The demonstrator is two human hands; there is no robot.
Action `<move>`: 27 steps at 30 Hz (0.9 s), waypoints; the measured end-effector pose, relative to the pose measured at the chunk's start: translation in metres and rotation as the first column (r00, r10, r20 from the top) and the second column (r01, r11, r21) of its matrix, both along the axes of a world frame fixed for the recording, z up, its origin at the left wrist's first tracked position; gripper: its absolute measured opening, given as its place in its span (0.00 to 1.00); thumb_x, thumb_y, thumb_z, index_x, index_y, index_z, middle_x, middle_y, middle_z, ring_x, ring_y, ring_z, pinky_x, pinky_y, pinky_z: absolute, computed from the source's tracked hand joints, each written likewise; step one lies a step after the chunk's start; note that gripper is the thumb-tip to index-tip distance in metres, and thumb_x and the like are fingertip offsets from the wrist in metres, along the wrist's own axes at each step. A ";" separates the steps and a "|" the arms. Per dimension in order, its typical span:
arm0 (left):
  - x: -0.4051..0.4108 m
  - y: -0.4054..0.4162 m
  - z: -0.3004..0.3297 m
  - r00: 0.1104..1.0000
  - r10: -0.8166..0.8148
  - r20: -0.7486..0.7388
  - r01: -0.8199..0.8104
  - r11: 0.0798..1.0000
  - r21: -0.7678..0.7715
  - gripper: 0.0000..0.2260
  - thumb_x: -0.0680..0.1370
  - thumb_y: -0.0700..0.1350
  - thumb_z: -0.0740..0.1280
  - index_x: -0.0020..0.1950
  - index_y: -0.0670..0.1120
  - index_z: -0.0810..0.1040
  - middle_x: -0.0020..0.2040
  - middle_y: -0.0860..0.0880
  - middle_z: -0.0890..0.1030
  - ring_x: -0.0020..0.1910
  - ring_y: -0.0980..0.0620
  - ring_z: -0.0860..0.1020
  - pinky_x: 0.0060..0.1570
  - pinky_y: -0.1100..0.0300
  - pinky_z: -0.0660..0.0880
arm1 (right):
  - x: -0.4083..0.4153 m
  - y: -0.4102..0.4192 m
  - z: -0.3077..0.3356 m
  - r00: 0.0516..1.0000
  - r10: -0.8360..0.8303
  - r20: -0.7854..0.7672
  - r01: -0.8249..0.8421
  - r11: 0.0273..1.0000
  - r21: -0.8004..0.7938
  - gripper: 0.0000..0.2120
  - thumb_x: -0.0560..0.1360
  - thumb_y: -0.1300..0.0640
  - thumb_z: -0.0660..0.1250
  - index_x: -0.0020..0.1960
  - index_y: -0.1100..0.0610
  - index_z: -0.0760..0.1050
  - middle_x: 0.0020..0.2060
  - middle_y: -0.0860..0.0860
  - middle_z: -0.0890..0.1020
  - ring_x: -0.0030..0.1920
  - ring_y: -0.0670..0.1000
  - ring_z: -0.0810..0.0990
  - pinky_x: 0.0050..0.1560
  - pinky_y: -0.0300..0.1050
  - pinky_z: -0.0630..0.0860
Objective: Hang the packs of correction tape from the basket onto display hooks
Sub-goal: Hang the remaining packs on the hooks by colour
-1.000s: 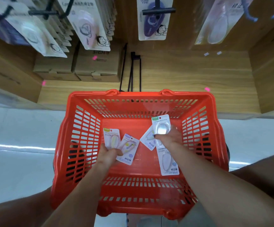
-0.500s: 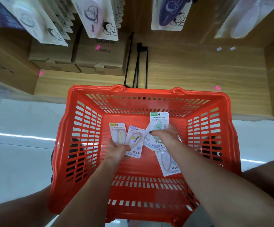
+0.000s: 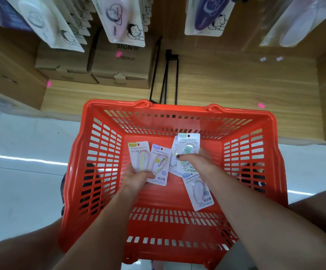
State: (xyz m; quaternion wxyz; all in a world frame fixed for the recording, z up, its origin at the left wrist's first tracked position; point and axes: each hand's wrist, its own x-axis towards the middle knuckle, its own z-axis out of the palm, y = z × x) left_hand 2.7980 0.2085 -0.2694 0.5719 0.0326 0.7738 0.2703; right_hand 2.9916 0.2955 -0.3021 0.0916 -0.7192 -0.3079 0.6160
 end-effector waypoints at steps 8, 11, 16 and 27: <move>-0.017 -0.014 0.031 0.997 0.051 0.058 -0.057 0.993 0.102 0.22 0.72 0.26 0.72 0.59 0.48 0.78 0.55 0.44 0.85 0.52 0.42 0.86 0.46 0.52 0.84 | 0.002 -0.010 0.047 0.994 -0.030 -0.108 0.046 0.988 0.149 0.16 0.68 0.64 0.79 0.54 0.53 0.84 0.46 0.48 0.89 0.48 0.51 0.87 0.41 0.43 0.79; -0.019 -0.019 0.054 0.989 0.107 0.101 -0.121 0.982 0.144 0.24 0.72 0.26 0.72 0.63 0.48 0.77 0.57 0.45 0.85 0.54 0.42 0.85 0.48 0.54 0.83 | 0.009 -0.018 0.077 0.975 -0.043 -0.219 0.085 0.979 0.186 0.16 0.69 0.65 0.79 0.55 0.55 0.84 0.47 0.51 0.89 0.49 0.55 0.88 0.47 0.49 0.83; -0.010 -0.024 0.101 0.984 -0.008 0.180 -0.046 0.955 0.293 0.26 0.73 0.28 0.71 0.67 0.48 0.77 0.58 0.46 0.86 0.55 0.46 0.86 0.49 0.55 0.83 | 0.013 -0.035 0.127 0.859 -0.054 -0.509 0.092 0.995 0.049 0.26 0.64 0.56 0.81 0.61 0.58 0.82 0.51 0.58 0.87 0.50 0.62 0.84 0.49 0.61 0.68; 0.020 -0.015 0.183 0.963 -0.269 0.026 0.205 0.791 0.576 0.29 0.73 0.30 0.70 0.72 0.50 0.75 0.62 0.46 0.85 0.62 0.43 0.84 0.64 0.41 0.79 | 0.019 -0.043 0.220 0.786 0.030 -0.617 0.121 0.972 0.202 0.19 0.76 0.67 0.74 0.65 0.60 0.80 0.58 0.60 0.86 0.59 0.62 0.86 0.65 0.67 0.78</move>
